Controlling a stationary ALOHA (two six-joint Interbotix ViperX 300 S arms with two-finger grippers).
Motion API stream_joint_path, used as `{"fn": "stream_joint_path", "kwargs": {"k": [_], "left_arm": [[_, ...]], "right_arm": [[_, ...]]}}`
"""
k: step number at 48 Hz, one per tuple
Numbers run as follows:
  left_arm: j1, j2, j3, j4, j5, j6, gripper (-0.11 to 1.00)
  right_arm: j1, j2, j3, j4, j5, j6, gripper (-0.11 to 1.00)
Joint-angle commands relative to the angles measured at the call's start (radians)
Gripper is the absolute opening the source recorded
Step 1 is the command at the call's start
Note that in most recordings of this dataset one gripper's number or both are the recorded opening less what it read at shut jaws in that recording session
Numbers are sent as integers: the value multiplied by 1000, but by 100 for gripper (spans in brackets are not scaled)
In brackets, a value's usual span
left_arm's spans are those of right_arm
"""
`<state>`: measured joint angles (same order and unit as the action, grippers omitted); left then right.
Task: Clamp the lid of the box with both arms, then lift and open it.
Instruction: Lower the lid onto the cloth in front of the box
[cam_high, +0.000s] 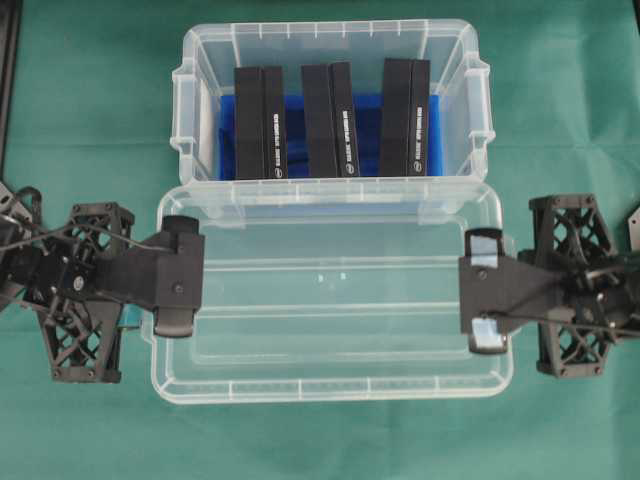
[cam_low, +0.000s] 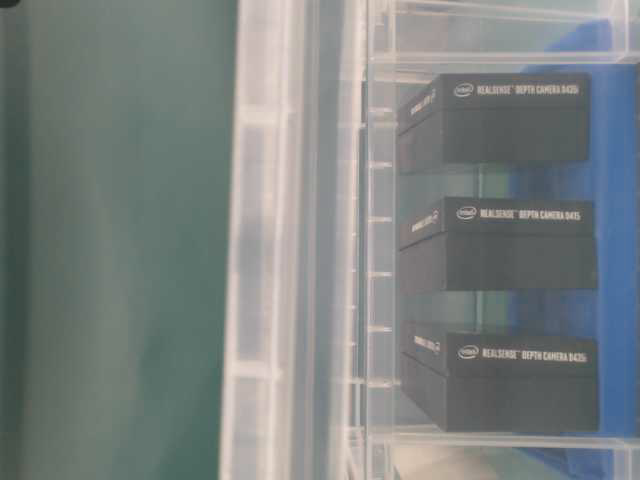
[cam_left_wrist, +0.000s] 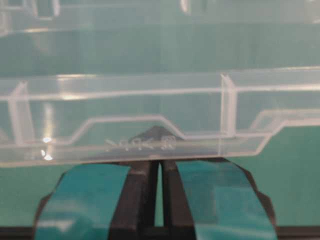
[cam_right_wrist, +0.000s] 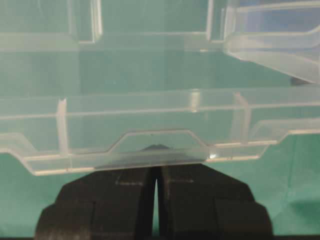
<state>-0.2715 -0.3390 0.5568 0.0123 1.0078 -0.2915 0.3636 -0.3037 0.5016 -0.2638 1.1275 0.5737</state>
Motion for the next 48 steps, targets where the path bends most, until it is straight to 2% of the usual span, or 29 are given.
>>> {"fn": "stream_joint_path", "kwargs": {"k": [1,18,34,42,48], "left_arm": [[6,5,-61,18,-57,-2,0],[-21,18,-43,20,-83,-32,0],[-25,38,-9,20,-137,-35,0],[-25,71,18,20,-189,-60,0],[-25,101,52,20,-235,-74,0]], "right_arm": [[5,5,-86,-25,-25,12,0],[35,32,-91,-32,-26,60,0],[37,51,-77,-37,-49,64,0],[37,69,-46,-37,-100,67,0],[37,98,6,-35,-187,77,0]]}}
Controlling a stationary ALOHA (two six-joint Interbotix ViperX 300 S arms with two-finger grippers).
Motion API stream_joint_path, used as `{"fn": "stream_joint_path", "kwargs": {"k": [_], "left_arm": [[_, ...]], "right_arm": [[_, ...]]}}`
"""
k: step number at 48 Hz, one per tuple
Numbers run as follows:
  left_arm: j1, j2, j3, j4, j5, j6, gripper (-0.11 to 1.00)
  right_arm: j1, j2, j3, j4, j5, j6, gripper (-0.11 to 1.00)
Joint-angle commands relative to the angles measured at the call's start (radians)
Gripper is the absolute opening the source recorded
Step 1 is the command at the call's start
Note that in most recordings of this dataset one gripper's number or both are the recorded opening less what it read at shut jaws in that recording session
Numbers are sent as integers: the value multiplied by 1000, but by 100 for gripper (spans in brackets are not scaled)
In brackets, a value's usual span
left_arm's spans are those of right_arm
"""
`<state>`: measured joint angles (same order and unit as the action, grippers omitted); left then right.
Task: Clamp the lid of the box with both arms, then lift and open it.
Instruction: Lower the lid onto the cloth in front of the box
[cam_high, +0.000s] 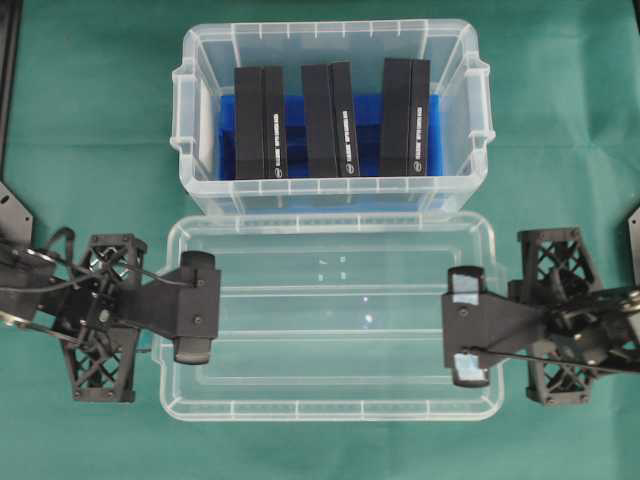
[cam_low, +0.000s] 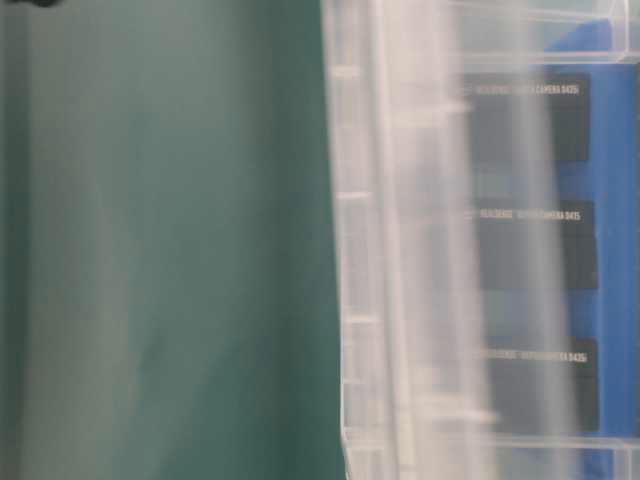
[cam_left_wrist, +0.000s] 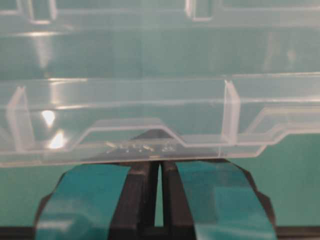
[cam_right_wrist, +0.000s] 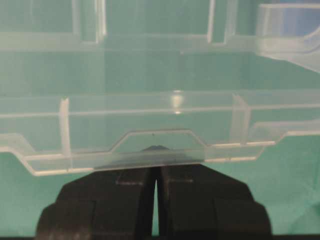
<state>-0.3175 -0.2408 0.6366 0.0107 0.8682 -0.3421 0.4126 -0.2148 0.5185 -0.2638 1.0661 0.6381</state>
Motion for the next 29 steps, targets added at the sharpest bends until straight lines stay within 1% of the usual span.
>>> {"fn": "stream_joint_path", "kwargs": {"k": [1,13,21,29], "left_arm": [[21,9,-21,20,-103,-26,0],[21,91,41,21,-202,-72,0],[25,141,63,21,-255,-75,0],[41,137,75,21,-259,-75,0]], "right_arm": [[-12,14,-3,-35,-144,15,0],[-21,49,114,-37,-308,48,0],[-44,66,184,-37,-417,80,0],[-57,66,199,-37,-442,78,0]]}}
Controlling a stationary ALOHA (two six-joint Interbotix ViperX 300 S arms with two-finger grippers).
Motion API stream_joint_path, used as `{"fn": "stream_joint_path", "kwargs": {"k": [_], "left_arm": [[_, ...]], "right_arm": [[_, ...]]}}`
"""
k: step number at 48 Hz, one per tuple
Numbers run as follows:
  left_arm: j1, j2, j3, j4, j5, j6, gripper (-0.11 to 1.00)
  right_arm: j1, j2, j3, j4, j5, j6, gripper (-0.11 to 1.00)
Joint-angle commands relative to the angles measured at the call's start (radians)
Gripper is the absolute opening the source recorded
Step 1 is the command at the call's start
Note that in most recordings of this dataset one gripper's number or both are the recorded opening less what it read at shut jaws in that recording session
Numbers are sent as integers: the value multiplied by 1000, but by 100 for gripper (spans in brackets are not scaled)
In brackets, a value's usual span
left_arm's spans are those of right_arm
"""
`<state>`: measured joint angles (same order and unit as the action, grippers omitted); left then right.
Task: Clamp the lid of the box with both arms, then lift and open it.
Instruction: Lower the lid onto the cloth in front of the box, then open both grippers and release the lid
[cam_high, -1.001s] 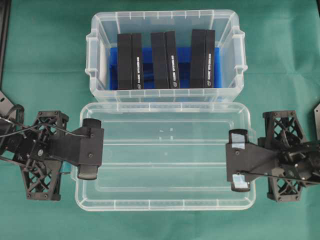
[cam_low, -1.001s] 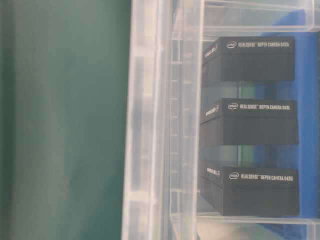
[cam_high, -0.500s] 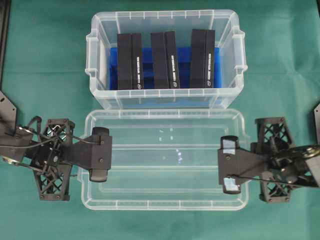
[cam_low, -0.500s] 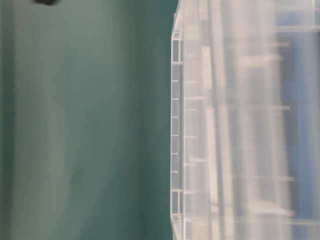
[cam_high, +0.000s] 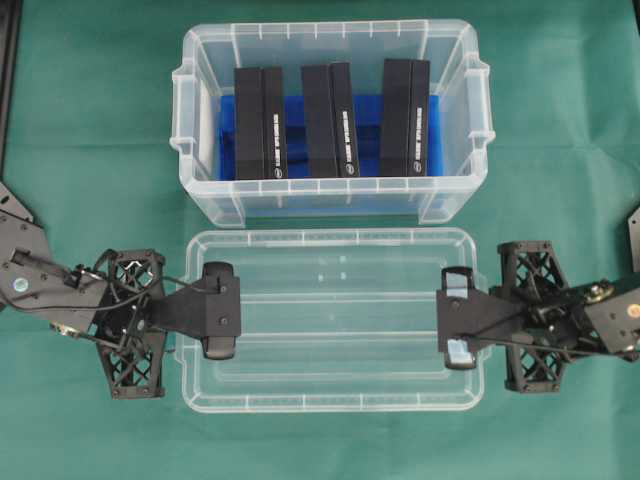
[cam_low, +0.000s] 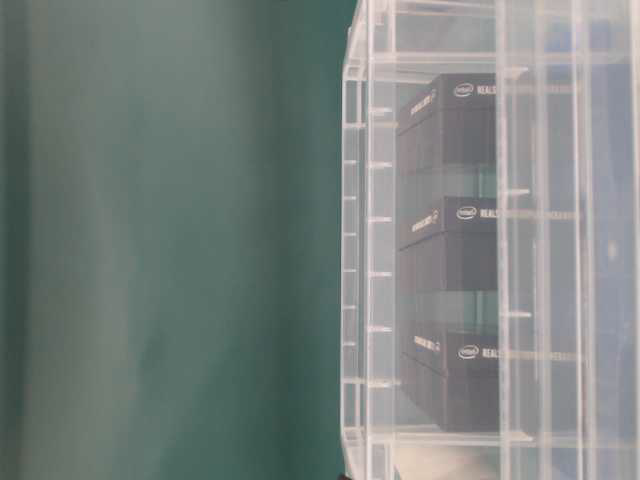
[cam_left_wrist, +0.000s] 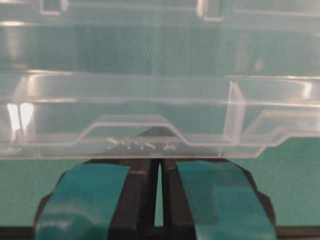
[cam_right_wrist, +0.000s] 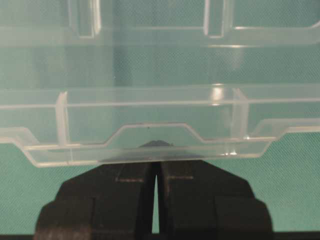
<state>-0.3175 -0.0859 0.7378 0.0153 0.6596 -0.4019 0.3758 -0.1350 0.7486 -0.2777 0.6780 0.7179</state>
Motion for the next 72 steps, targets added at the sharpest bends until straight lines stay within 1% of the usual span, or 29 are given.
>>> {"fn": "stream_joint_path", "kwargs": {"k": [1,6,13,23,27,32,35,39,46,50,59,67,72], "left_arm": [[41,-21,-23,17,-51,-15,0],[41,-35,-3,15,-51,-15,0],[28,-66,49,12,-51,-17,0],[-21,-144,144,5,-52,-21,0],[-46,-178,176,5,-51,-41,0],[-61,-210,202,5,-51,-83,0],[-63,-221,213,6,-52,-106,0],[-64,-222,215,8,-51,-107,0],[-66,-216,199,9,-51,-107,0],[-75,-216,179,9,-52,-109,0],[-149,-222,63,9,-52,-109,0],[-212,-216,-60,17,-40,-100,0],[-224,-215,-87,25,-28,-92,0]], "right_arm": [[-20,-14,-31,-23,-52,-2,0],[-20,-18,-28,-23,-38,0,0],[-12,-40,-3,-17,-18,5,0],[6,-115,77,-12,-14,34,0],[18,-153,112,-11,-6,57,0],[34,-202,152,-12,-6,98,0],[34,-224,164,-14,-8,110,0],[35,-230,169,-15,-9,110,0],[35,-224,160,-20,-9,110,0],[48,-224,140,-20,-11,110,0],[114,-224,34,-20,3,110,0],[176,-222,-71,-21,48,107,0],[187,-213,-87,-35,55,103,0]]}}
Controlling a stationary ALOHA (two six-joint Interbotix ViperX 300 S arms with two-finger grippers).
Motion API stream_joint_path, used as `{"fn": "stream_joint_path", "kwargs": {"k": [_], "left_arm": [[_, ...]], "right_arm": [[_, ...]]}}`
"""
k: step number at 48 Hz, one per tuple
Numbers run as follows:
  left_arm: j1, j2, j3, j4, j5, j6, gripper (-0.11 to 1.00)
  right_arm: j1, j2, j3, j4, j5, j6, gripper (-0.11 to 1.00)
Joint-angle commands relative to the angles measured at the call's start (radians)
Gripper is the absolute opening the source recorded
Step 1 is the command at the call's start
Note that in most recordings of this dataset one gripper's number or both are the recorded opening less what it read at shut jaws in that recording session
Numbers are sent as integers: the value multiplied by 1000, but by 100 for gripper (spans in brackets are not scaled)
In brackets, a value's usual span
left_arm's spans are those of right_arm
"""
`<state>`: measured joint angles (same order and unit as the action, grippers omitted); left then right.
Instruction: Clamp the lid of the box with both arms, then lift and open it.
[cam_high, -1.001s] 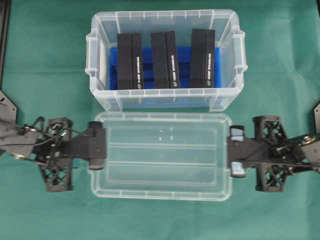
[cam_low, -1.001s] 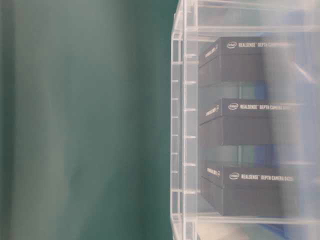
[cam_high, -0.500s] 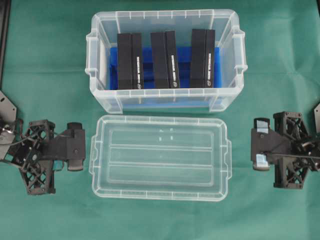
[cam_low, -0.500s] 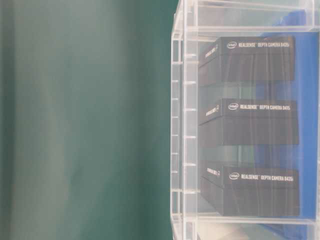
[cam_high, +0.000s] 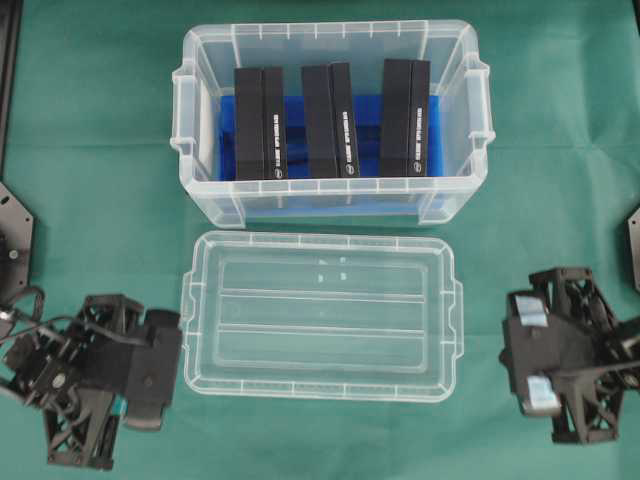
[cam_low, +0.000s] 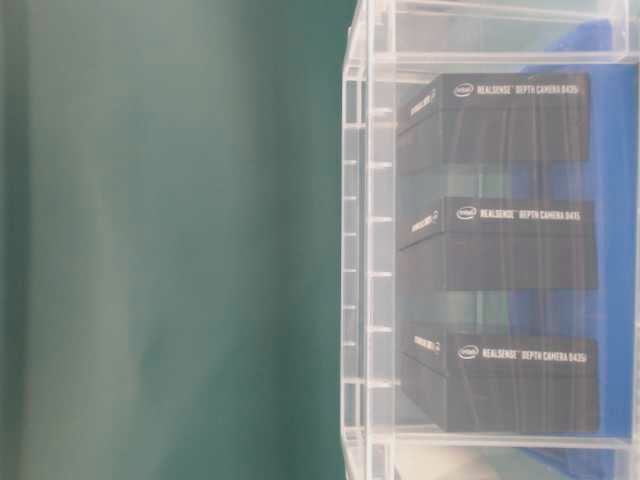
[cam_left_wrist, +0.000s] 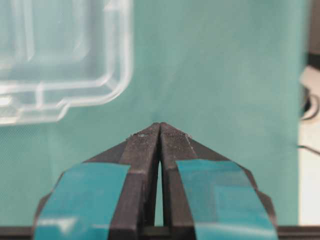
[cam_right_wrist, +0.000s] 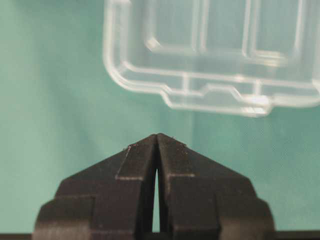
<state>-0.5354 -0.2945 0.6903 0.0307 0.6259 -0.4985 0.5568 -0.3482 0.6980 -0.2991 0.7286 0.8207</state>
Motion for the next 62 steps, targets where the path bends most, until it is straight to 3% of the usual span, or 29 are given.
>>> {"fn": "stream_joint_path", "kwargs": {"k": [1,8,13,25,34,48,62], "left_arm": [[-6,-6,-41,9,8,6,0],[8,-17,-63,15,8,20,0],[26,-46,-103,32,8,57,0],[132,-170,-156,120,-6,235,0],[275,-256,-175,163,-49,281,0],[483,-351,-137,196,-172,370,0],[624,-454,-71,196,-288,396,0]], "right_arm": [[6,0,-38,-18,5,0,0],[6,-8,-75,-66,9,2,0],[6,-28,-127,-133,26,0,0],[-14,-121,-225,-408,130,-2,0],[-87,-239,-210,-561,130,8,0],[-308,-417,-140,-650,5,8,0],[-584,-537,8,-658,-216,9,0]]}}
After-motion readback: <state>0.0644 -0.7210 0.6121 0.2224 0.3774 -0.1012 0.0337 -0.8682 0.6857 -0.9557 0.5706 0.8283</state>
